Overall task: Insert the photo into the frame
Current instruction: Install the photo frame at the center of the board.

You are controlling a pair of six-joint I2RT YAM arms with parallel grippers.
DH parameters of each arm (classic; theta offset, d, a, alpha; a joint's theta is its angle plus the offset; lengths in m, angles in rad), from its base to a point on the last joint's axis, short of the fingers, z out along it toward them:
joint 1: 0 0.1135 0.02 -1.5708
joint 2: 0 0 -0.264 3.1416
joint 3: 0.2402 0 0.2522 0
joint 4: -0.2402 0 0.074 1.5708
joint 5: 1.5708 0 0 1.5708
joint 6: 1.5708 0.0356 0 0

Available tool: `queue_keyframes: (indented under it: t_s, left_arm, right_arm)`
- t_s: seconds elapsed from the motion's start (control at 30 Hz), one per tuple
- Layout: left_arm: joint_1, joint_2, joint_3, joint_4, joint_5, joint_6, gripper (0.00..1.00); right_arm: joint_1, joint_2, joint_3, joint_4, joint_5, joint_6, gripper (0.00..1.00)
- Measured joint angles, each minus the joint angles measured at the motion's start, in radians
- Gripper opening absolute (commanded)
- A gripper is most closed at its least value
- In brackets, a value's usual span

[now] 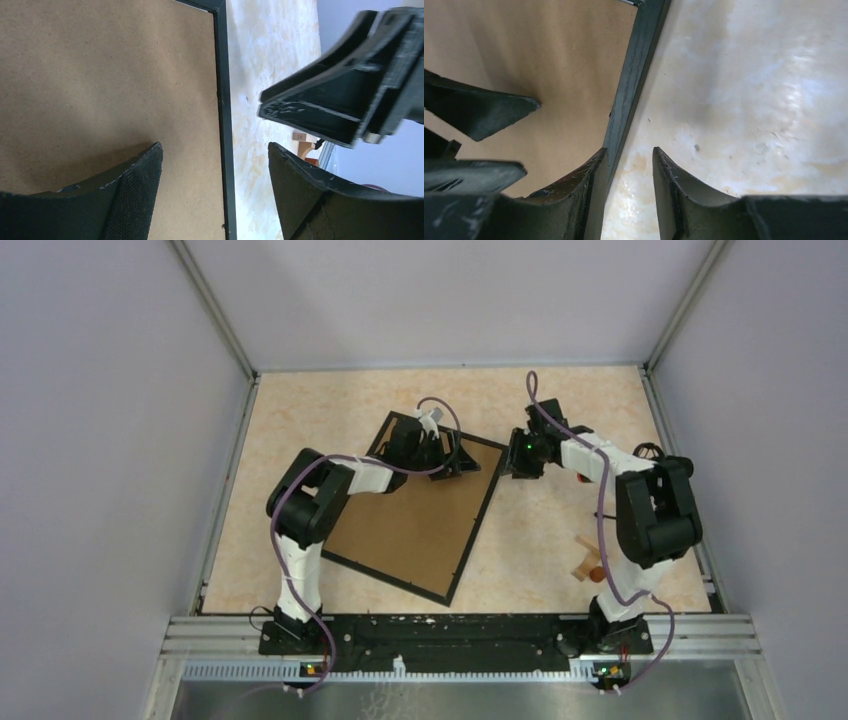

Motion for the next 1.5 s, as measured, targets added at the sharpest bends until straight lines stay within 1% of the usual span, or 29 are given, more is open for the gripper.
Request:
queue_keyframes:
  t_s: [0.13,0.2,0.27,0.4,0.8,1.03,1.2,1.5]
  left_arm:
    - [0.0,0.0,0.0,-0.004,-0.021,0.019,0.81]
    - [0.001,0.0,-0.004,-0.001,-0.029,0.021,0.81]
    - [0.003,0.0,-0.016,0.018,-0.032,0.017,0.81]
    - [0.005,0.0,-0.043,0.071,-0.032,-0.002,0.8]
    - [0.005,0.0,-0.059,0.101,-0.032,-0.024,0.8]
    - [0.006,0.0,-0.067,0.116,-0.032,-0.025,0.8]
    - [0.006,0.0,-0.067,0.116,-0.032,-0.025,0.8]
    - [0.006,0.0,-0.067,0.117,-0.029,-0.029,0.8]
  right_arm:
    - [-0.004,0.108,0.026,0.023,-0.069,-0.012,0.32]
    - [-0.004,0.151,0.03,0.03,-0.102,-0.006,0.31]
    - [-0.005,0.158,0.035,0.039,-0.121,-0.007,0.29]
    - [-0.005,0.163,0.035,0.058,-0.129,-0.003,0.23]
    - [-0.057,0.176,0.062,0.033,-0.134,-0.025,0.24]
    - [-0.065,0.2,0.069,0.032,-0.18,-0.032,0.24]
    - [-0.067,0.198,0.069,0.031,-0.176,-0.031,0.28]
    - [-0.067,0.195,0.09,0.023,-0.184,-0.032,0.26]
